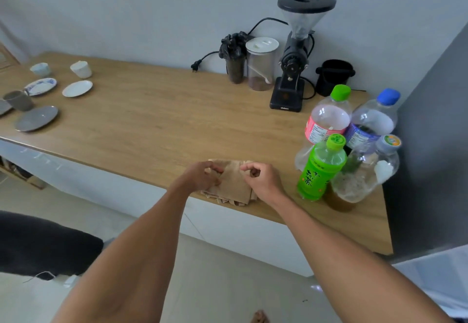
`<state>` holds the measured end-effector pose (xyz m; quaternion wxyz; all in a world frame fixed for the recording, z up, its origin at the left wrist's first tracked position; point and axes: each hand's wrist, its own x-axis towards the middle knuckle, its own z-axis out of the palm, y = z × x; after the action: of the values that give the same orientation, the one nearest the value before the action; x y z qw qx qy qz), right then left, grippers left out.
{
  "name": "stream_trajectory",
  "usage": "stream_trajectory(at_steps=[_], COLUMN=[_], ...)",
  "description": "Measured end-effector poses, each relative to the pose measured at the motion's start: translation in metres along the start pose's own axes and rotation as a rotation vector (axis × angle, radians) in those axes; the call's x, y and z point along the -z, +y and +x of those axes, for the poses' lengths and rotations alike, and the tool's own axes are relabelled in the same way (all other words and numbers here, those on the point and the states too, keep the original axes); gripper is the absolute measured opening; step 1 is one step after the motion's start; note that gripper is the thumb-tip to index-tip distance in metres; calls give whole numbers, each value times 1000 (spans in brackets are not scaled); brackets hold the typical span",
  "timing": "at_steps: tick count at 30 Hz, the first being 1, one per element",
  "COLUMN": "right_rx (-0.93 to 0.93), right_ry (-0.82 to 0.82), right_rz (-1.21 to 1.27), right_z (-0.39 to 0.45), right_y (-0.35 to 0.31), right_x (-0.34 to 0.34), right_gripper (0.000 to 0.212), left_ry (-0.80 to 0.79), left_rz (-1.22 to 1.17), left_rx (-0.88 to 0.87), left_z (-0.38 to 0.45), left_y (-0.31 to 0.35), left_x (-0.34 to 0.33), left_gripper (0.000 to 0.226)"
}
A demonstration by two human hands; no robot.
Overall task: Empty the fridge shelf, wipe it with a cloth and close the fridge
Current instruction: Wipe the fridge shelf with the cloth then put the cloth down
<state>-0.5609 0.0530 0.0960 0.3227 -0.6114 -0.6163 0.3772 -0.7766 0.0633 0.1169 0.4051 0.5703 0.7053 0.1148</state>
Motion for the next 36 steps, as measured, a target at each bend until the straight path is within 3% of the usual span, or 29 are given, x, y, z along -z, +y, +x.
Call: stream_trajectory(at_steps=[6, 13, 20, 29, 36], right_rx=[44, 88, -54, -181, -241], right_ry=[32, 72, 206, 390, 440], right_rz=[78, 115, 220, 158, 160], right_z=[-55, -177, -307, -360, -288], right_y=[-8, 6, 59, 148, 257], right_x=[23, 91, 215, 404, 518], right_gripper=[24, 24, 33, 37, 38], left_ry=[41, 93, -59, -242, -141], left_rz=[-115, -129, -128, -172, -287], left_rx=[-67, -204, -345, -506, -521], left_z=[-73, -188, -260, -263, -194], left_y=[0, 25, 96, 246, 352], left_x=[-17, -78, -194, -372, -500], left_gripper=[26, 28, 26, 30, 28])
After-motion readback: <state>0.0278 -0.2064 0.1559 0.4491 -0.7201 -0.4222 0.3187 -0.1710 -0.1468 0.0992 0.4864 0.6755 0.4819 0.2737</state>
